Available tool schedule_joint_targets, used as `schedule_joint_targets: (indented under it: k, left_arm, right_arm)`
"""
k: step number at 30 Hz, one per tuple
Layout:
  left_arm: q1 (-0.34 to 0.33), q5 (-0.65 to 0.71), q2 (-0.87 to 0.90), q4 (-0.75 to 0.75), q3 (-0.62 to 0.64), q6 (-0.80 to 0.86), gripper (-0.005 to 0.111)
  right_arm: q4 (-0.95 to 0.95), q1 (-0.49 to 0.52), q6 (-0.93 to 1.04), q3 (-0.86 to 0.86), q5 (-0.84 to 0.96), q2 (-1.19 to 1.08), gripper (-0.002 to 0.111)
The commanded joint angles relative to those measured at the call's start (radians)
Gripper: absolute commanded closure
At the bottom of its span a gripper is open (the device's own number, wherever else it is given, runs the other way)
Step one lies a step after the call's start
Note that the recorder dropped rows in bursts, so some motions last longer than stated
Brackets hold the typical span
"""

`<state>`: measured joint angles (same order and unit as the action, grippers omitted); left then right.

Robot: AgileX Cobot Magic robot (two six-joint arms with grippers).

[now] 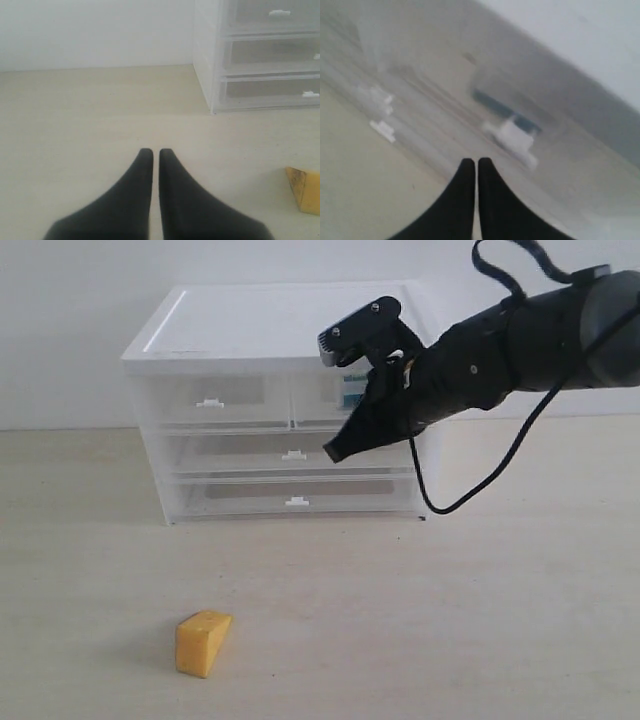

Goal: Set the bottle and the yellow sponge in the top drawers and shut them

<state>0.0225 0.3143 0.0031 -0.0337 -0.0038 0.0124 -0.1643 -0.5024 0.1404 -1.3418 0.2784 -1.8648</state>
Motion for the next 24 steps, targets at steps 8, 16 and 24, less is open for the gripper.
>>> schedule_joint_targets:
  k: [8, 16, 24]
  left_arm:
    - [-0.002, -0.005, -0.003, 0.007, 0.004, 0.004, 0.103]
    - [-0.002, -0.005, -0.003, 0.007, 0.004, 0.004, 0.103]
    - [-0.002, -0.005, -0.003, 0.007, 0.004, 0.004, 0.103]
  right_arm:
    - [-0.058, 0.017, 0.054, -0.008, 0.510, 0.171, 0.108]
    - [-0.146, 0.132, -0.184, -0.008, 0.640, 0.291, 0.108]
    - [-0.133, 0.251, -0.221, 0.014, 0.739, 0.407, 0.108]
